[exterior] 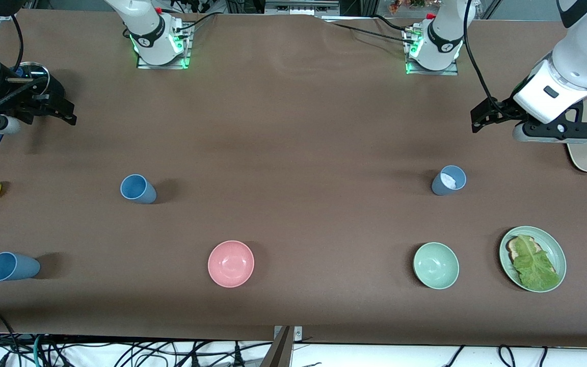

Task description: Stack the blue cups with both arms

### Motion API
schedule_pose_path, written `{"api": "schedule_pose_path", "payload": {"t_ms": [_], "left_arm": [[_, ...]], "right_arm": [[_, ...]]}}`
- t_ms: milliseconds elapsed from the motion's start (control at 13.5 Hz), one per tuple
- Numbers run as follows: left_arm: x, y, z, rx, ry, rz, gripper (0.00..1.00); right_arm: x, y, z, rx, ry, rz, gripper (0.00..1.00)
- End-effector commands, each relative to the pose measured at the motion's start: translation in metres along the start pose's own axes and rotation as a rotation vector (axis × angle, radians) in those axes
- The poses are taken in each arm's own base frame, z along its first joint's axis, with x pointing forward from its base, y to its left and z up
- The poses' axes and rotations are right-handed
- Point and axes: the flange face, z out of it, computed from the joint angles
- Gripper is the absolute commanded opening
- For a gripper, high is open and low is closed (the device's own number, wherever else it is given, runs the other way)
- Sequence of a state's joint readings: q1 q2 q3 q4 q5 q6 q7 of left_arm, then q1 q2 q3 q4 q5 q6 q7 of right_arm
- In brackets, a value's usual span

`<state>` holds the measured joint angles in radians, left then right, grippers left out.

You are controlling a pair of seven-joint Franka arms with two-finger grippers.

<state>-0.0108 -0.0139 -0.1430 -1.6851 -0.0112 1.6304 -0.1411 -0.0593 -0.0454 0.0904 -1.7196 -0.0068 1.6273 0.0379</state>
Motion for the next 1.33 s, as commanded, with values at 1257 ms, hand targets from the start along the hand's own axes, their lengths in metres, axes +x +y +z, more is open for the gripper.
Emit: {"api": "schedule_pose_path", "payload": {"t_ms": [1257], "left_arm": [[0.014, -0.013, -0.011, -0.014, 0.008, -0.017, 1.0]], "right_arm": [[-0.001, 0.0, -0.001, 0.011, -0.001, 0.009, 1.0]]}}
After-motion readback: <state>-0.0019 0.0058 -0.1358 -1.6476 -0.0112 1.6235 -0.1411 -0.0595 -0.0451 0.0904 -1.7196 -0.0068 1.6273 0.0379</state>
